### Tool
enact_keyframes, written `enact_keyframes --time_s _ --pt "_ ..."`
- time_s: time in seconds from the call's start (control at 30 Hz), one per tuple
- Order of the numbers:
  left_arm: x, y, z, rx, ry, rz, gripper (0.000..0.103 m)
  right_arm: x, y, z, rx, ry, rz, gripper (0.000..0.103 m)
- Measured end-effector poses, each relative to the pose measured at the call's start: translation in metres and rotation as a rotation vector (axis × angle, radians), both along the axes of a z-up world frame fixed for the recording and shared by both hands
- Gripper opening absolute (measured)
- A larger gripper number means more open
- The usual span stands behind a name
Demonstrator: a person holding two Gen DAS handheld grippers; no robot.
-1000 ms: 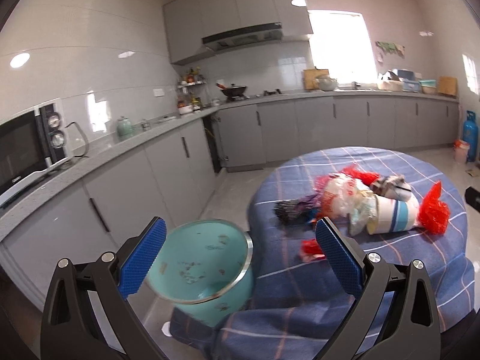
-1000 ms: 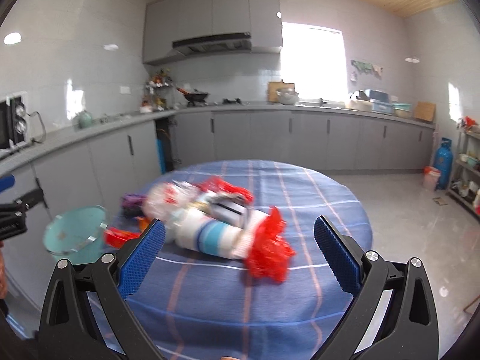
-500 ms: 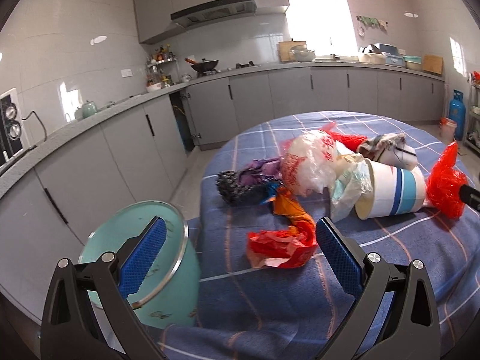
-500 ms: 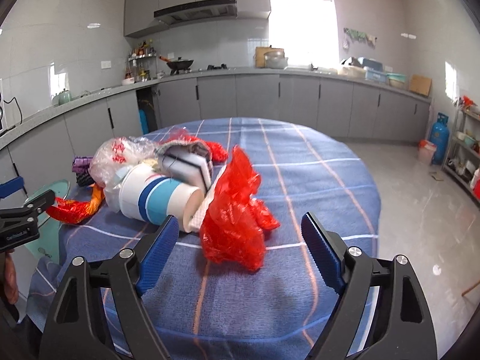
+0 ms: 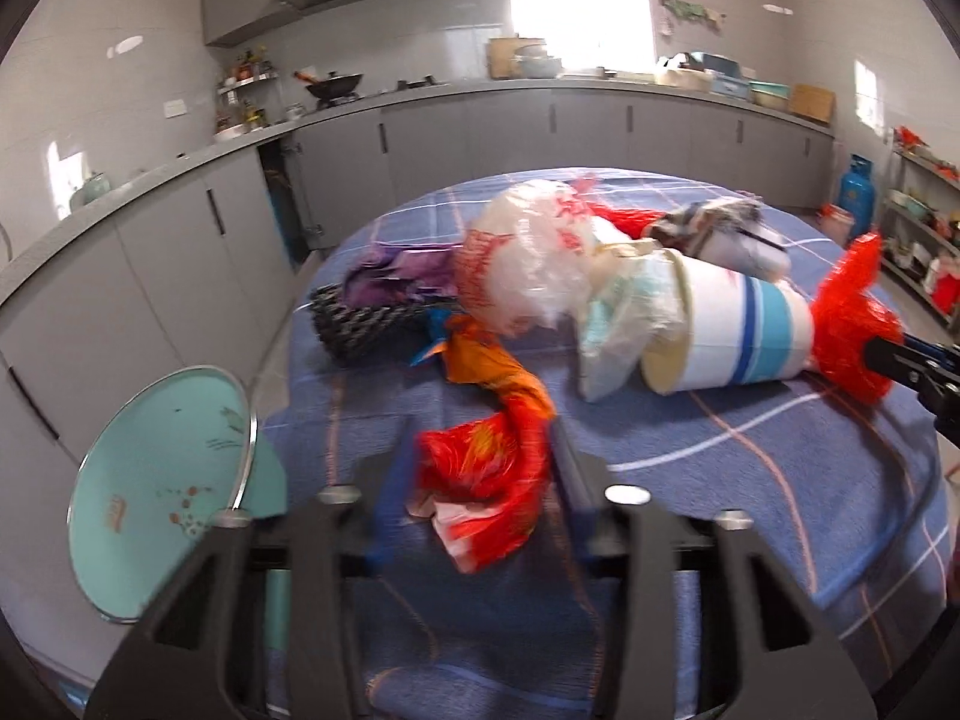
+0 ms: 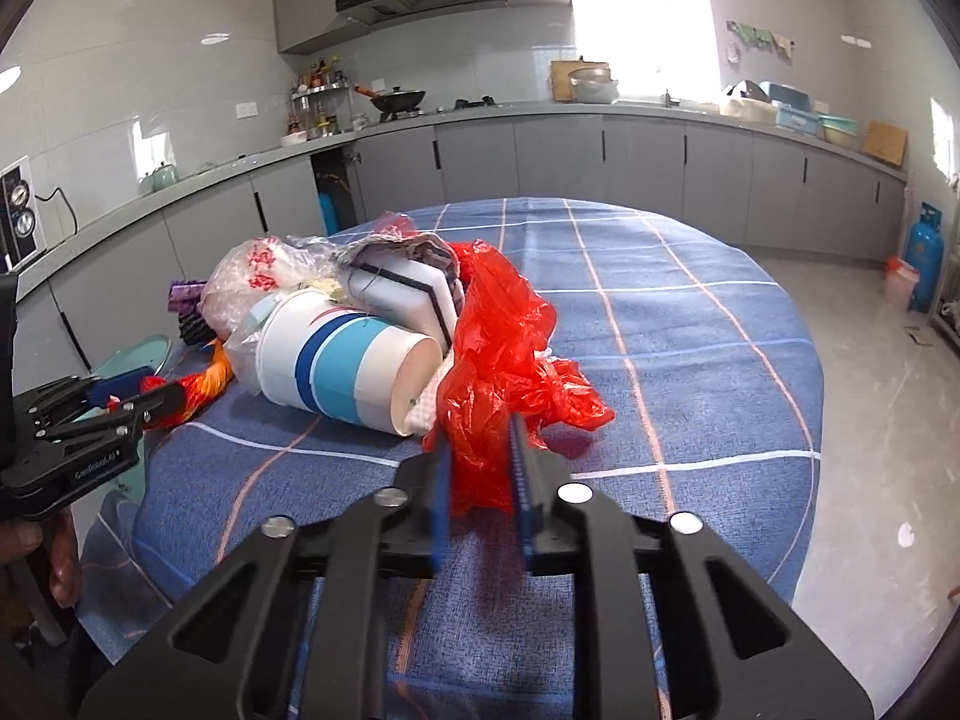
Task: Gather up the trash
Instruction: 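Grasp the orange wrapper with the left tool while the right tool grasps the red bag, then carry the orange wrapper and red bag over the teal bin and release both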
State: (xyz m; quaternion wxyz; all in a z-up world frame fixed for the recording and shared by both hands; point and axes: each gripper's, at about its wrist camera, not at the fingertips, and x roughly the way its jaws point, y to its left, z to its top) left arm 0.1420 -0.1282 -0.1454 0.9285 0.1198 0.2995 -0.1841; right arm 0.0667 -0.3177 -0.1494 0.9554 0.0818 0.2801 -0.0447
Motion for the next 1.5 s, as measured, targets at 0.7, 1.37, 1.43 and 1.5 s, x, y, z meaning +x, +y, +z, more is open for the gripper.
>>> enact_keyframes --time_s 0.7,1.37,1.43,1.5 --pt "-0.061 0.036 0.069 -0.052 -0.135 -0.084 0.012 -0.007 0.039 0.065 -0.025 -0.157 0.136 0.012" --pt "-0.051 0.097 0.107 -0.096 -0.234 0.058 0.010 0.037 0.099 0.092 0.005 -0.218 0.287 0.012" --pt "-0.045 0.106 0.107 -0.090 -0.244 0.096 0.010 0.046 0.109 0.096 0.012 -0.227 0.308 0.012" --pt "-0.040 0.117 0.106 -0.078 -0.256 0.145 0.010 0.054 0.118 0.100 0.018 -0.230 0.328 0.012"
